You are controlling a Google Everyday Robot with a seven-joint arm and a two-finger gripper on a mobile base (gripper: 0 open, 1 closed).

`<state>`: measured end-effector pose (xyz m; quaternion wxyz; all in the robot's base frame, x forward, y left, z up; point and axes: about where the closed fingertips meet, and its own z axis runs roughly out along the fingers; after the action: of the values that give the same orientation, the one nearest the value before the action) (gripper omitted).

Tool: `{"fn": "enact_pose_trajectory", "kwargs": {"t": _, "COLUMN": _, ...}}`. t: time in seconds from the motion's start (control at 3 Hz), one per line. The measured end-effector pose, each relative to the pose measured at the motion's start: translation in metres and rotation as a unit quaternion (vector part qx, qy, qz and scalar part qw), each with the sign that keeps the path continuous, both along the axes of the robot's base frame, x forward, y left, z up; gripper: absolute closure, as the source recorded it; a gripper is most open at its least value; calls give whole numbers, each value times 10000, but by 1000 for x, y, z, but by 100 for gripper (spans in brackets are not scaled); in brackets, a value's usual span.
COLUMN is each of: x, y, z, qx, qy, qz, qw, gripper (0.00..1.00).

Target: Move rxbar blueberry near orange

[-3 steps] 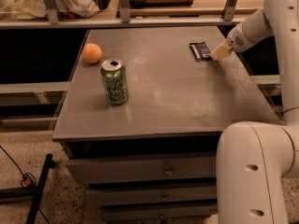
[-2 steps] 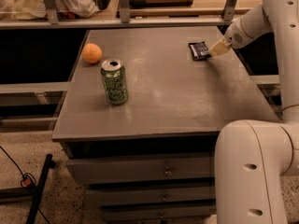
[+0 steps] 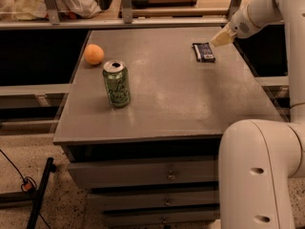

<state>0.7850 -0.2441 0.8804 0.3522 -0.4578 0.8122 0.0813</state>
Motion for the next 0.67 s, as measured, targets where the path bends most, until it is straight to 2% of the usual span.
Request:
{"fn": "enact_pose_trajectory", "kwargs": {"t": 0.33, "x": 0, "y": 4, "z": -1, "qx": -115, "qy": 51, "qz": 25, "qw": 9999, "gripper": 82}}
{"fn": "enact_pose_trajectory", "kwargs": {"t": 0.67, "x": 8, "y": 3, "z": -12, "qx": -242, "qy": 186, "qz": -203, "qw": 9993, "gripper": 59}}
